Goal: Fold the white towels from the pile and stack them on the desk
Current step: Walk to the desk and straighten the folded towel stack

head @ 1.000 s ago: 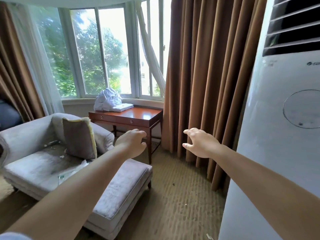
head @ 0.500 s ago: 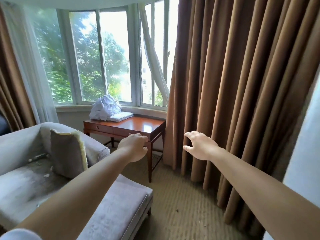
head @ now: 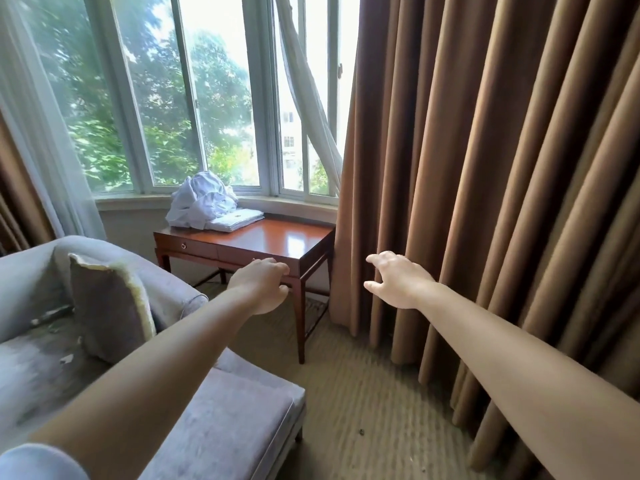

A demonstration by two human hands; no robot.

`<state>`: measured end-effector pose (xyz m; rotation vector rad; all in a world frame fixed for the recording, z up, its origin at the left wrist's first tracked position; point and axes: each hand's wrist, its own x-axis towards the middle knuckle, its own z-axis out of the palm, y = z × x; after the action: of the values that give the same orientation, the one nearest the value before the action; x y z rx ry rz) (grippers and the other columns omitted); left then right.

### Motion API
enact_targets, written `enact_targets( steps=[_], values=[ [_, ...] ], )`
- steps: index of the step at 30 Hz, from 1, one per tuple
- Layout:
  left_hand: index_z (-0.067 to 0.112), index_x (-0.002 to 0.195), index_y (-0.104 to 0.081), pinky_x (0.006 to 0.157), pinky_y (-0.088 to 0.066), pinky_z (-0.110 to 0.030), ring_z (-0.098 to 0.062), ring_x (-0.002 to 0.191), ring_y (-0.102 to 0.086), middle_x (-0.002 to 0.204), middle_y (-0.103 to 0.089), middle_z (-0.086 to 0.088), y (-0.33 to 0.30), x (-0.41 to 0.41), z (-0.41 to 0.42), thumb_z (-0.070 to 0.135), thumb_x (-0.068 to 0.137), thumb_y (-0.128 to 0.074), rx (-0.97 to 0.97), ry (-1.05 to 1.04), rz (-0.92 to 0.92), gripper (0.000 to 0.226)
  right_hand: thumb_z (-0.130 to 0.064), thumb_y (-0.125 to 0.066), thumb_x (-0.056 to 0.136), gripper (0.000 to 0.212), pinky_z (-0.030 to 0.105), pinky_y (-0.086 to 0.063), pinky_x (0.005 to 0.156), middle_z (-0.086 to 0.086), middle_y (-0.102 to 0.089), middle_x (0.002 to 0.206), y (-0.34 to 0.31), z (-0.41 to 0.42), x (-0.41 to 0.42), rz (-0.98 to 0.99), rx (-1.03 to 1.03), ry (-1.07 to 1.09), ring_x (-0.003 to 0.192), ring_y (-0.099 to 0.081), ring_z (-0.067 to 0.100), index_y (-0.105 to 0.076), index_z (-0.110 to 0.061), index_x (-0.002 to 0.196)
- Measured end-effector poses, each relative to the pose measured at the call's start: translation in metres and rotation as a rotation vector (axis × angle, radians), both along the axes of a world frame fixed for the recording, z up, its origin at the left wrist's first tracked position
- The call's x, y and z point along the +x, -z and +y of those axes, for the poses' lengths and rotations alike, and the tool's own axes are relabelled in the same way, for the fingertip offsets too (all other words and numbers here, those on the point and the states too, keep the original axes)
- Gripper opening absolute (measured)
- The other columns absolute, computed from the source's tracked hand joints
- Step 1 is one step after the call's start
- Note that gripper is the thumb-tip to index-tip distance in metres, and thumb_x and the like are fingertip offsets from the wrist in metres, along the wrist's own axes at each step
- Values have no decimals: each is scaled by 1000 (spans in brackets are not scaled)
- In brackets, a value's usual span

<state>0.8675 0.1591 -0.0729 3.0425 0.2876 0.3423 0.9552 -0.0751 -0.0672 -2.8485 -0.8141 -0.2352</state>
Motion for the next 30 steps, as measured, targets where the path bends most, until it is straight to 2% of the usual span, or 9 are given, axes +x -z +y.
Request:
enact_targets(
  steps=[5,13,20,27,30],
  values=[
    [26,137,-50,93,-47,-37,-17,125,-47,137,-49,5,4,88,15,30,93,-49,-19,-61,-4,44,-43,-50,95,59,40,-43,103,0,-34,152,-1,19,100,-7,3,-64,135,-39,23,-30,-25,148],
    [27,135,-52,93,-49,-37,-16,124,-49,136,-51,6,-3,215,36,30,92,-47,-22,-155,22,43,-39,-49,96,54,38,-46,97,-1,-39,146,-11,47,242,18,17,-185,121,-49,20,-34,-23,145],
    [27,136,-51,88,-49,-33,-16,124,-49,136,-50,6,15,300,71,30,92,-47,-6,-202,58,44,-40,-47,97,55,39,-41,102,-1,-36,147,14,86,332,63,-18,-237,130,-42,24,-31,-23,147],
    [24,127,-56,93,-48,-38,-19,116,-53,127,-54,4,37,409,128,30,91,-48,-30,-204,96,37,-40,-47,97,55,39,-41,102,-2,-36,147,34,142,439,75,-65,-252,132,-40,22,-31,-23,147],
    [26,135,-50,96,-46,-39,-18,119,-52,133,-50,4,40,463,162,30,92,-46,-58,-218,92,43,-40,-47,97,57,41,-39,104,-1,-35,148,34,177,494,61,-97,-261,134,-37,22,-28,-23,149]
  ],
)
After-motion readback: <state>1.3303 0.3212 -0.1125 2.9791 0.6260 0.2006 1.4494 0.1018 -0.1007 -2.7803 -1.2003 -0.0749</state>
